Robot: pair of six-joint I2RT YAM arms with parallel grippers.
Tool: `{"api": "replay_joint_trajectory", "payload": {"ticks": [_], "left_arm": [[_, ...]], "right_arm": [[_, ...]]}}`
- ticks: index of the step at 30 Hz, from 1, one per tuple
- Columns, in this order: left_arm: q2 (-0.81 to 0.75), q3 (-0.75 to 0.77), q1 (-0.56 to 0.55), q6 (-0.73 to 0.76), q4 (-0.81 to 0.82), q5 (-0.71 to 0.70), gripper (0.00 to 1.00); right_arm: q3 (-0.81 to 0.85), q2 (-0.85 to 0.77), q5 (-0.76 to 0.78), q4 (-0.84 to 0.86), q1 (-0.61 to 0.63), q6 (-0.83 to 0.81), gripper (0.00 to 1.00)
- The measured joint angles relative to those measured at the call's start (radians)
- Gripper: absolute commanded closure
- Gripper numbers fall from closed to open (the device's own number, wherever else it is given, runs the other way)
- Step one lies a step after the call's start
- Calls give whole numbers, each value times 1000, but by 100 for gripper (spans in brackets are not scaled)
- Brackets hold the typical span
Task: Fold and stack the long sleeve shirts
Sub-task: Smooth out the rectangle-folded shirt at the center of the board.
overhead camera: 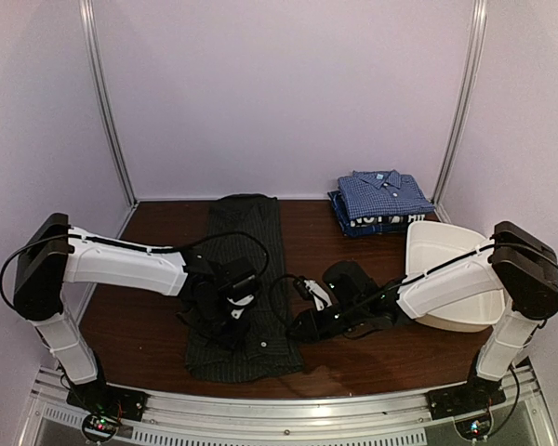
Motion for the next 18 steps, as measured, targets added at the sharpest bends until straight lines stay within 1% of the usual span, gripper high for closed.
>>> {"api": "replay_joint_trajectory", "payload": {"ticks": [2, 5, 7, 9, 13, 15, 18], "left_arm": [[4, 0, 0, 1, 1, 6, 83], [5, 0, 0, 0, 1, 13, 70], [4, 0, 0, -3, 2, 15, 66], [-7, 0, 0, -10, 0, 15, 64], [-71, -3, 10, -40, -2, 6, 63], [-124, -22, 31, -60, 2, 1, 64], [-211, -90, 96, -90, 5, -8, 61]], "right_arm": [[0, 0, 0, 1, 0, 0, 63], [-4, 0, 0, 7, 0, 1, 60], [-7, 0, -1, 7, 0, 2, 57], [-10, 0, -1, 8, 2, 6, 54], [-18, 0, -4, 13, 9, 6, 49], [-20, 0, -5, 13, 13, 8, 49], [-24, 0, -7, 21, 18, 12, 49]]}}
